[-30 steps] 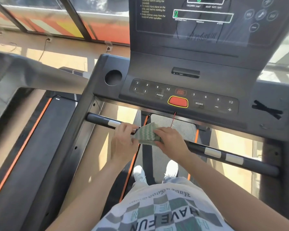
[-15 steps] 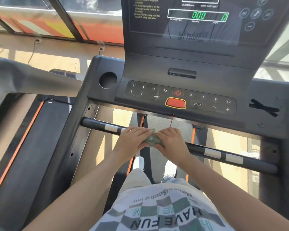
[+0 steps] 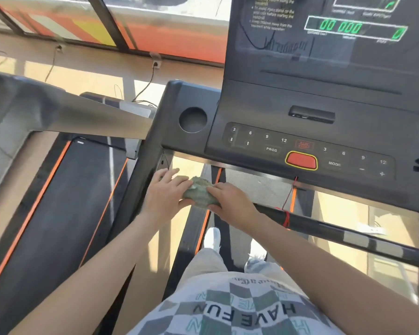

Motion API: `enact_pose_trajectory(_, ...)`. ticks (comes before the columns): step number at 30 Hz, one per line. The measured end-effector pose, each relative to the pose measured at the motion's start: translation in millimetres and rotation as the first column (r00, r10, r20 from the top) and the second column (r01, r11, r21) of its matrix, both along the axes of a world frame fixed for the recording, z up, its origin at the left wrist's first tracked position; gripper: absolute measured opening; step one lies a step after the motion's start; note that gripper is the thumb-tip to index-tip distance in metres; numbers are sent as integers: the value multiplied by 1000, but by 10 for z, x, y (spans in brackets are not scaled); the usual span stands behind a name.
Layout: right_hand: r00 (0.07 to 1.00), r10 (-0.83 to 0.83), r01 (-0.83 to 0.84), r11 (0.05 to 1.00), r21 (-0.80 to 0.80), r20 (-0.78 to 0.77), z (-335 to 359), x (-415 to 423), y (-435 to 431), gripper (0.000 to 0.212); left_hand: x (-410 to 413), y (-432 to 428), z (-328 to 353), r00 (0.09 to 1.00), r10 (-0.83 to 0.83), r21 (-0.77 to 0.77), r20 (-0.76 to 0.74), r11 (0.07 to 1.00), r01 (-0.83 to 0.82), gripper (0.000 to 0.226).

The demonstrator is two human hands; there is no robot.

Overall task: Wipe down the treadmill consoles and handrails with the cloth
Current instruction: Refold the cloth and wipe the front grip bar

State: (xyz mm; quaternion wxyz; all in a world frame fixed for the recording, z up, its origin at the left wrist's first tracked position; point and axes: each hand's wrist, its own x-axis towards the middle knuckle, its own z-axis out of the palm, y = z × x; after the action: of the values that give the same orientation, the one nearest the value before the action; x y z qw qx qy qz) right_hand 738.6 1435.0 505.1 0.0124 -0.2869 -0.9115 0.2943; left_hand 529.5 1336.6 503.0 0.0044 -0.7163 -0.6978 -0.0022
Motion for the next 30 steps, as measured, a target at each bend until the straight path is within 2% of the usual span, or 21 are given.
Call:
enact_pose_trajectory(4,1000,20,-20,1000,3,6,8,-431,-37,33,-371,-60,120,986,82,-24,-146,996,-86,50)
enact_pose_trajectory(10,1000,30,-29,999,22,-3,-62,-643,-111,40,-482,-117,138,981,129,-24,-146,991,-134,51)
enact_pose_trajectory(15,1000,-31,31,999,34,-2,-89,-218,-100,37,-280,-107,76,987,161,-22,-14,987,-161,51)
enact_pose_trajectory(20,994,-109,105,988,111,31,-66,464,-87,42,279,49,-20,992,-7,-29,129,1000,11,50)
enact_pose_trajectory(24,978,-200,184,961,207,59,-44,1017,-114,49,864,199,-71,970,-61,-27,236,997,69,51)
enact_pose_trajectory(27,970,-238,241,930,278,-44,-50,1333,-174,45,1221,304,-78,947,-117,-8,300,992,126,52)
enact_pose_trajectory(30,948,-268,307,908,284,-170,-18,1523,-229,37,1465,364,-102,907,-198,45,371,980,196,51)
